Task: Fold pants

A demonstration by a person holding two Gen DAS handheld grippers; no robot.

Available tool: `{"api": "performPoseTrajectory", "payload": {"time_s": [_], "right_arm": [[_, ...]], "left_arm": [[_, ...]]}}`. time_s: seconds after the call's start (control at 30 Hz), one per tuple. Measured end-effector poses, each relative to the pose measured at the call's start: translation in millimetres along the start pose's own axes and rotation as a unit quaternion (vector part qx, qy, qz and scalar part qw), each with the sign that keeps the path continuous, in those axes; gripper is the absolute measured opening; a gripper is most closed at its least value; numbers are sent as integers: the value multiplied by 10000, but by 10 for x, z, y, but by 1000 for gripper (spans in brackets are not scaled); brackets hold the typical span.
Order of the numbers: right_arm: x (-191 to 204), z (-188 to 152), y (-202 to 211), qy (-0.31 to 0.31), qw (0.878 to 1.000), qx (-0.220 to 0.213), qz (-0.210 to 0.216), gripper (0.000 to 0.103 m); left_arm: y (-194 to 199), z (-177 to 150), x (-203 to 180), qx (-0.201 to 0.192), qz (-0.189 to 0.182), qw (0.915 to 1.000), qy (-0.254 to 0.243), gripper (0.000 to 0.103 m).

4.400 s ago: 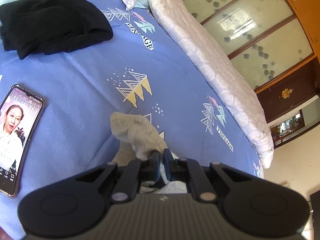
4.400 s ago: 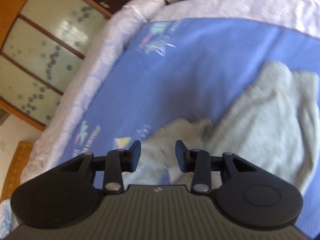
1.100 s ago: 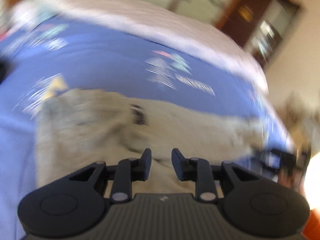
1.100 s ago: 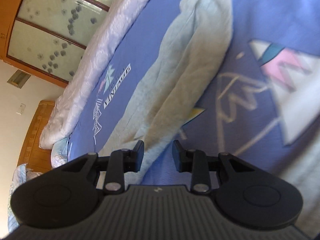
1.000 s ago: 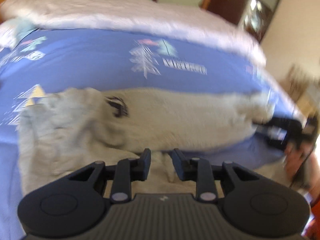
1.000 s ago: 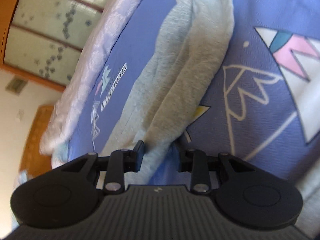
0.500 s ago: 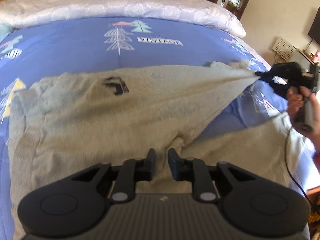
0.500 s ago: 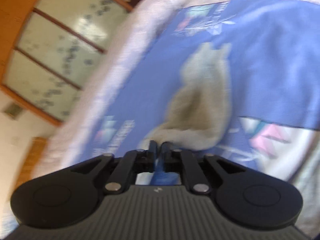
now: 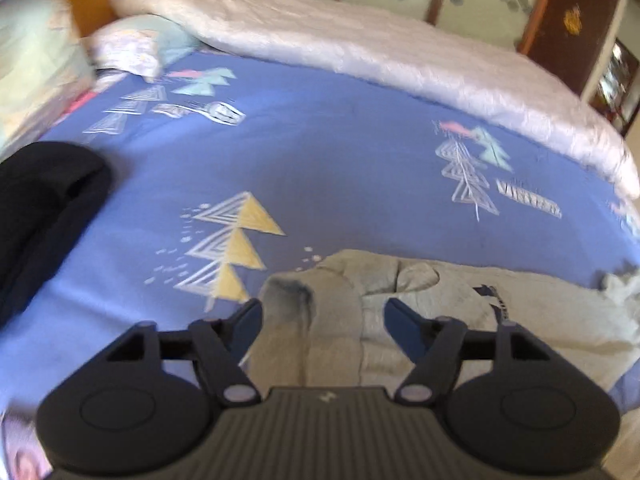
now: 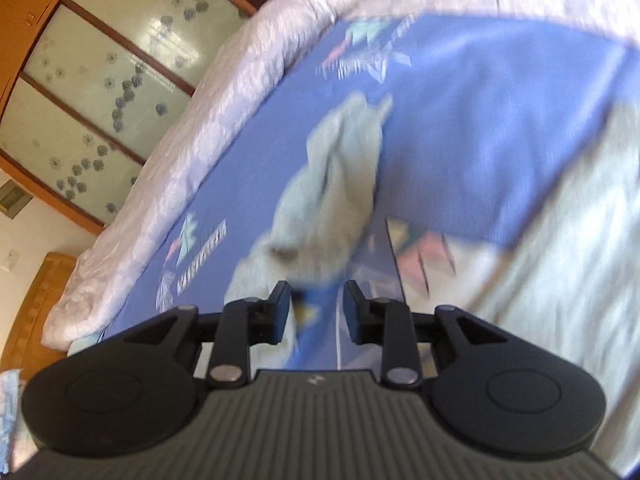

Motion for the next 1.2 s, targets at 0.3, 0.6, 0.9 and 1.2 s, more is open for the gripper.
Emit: {"api": "performPoseTrajectory", "payload": {"time_s": [0.3, 0.6, 0.9, 1.2], "right_arm": [[132, 864, -1057, 501, 9976, 71, -476, 40], [-146, 1078, -1866, -200, 9994, 119, -250, 5], [-17, 1368, -2113, 219, 9976, -542, -377, 32], [-844, 1363, -1810, -420, 9942, -607, -777, 37]], "left_arm": [[-616, -111, -224, 373, 331, 9986, -165, 6], [-175, 211, 564, -248, 198, 9919, 1231, 6], [-574, -58, 856, 72, 735, 9783, 1935, 20], [-481, -207, 879, 46, 731, 9804, 1828, 23]]}}
Point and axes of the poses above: each gripper's, at about its wrist camera, not at the fingertips, and y roughly against the way its jaws point, x to its left, z to its top, the point moved 10 cm from there along -y, roughly the way its jaws point, and after that the axes turned 7 degrees about z, right-handed, at the moved point
